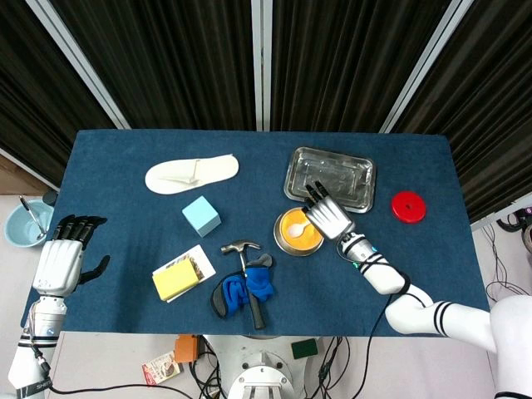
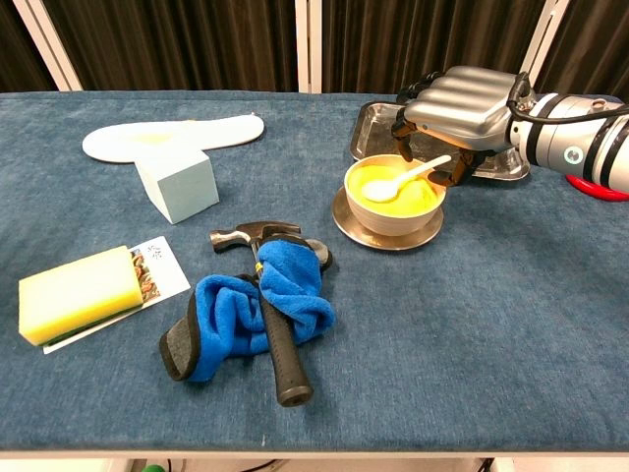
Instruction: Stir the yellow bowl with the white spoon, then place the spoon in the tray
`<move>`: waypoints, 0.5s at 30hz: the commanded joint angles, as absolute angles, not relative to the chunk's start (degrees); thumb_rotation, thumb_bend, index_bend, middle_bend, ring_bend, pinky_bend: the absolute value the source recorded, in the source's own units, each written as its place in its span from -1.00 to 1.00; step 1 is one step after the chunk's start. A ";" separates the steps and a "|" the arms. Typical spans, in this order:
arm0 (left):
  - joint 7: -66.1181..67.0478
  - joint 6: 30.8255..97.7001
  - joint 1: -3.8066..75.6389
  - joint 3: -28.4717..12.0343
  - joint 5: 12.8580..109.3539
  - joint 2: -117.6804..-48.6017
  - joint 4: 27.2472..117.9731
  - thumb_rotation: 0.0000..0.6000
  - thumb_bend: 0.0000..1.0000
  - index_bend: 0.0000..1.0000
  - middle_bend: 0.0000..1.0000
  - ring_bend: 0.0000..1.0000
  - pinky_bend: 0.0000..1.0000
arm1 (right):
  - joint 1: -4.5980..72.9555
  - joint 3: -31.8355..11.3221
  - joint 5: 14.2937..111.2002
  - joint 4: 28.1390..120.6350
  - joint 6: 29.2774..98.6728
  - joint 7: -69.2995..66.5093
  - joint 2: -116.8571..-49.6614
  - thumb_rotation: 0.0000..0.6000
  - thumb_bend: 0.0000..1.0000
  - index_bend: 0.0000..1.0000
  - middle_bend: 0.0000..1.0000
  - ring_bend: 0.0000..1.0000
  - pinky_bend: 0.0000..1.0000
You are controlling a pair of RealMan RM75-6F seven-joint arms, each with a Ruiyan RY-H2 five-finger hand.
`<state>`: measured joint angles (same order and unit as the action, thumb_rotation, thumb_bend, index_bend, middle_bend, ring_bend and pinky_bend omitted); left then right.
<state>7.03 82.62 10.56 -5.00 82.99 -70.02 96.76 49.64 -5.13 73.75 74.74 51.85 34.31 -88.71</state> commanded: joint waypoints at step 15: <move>7.15 83.73 9.65 -4.49 83.34 -69.74 97.03 1.00 -0.48 -0.57 -0.58 -0.70 -0.76 | 49.56 -5.17 75.15 72.43 51.55 32.56 -90.24 1.00 -0.22 -0.02 -0.39 -0.84 -0.77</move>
<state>7.15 83.73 9.65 -4.49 83.34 -69.73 97.02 49.56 -5.15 75.16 72.45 51.57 32.57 -90.23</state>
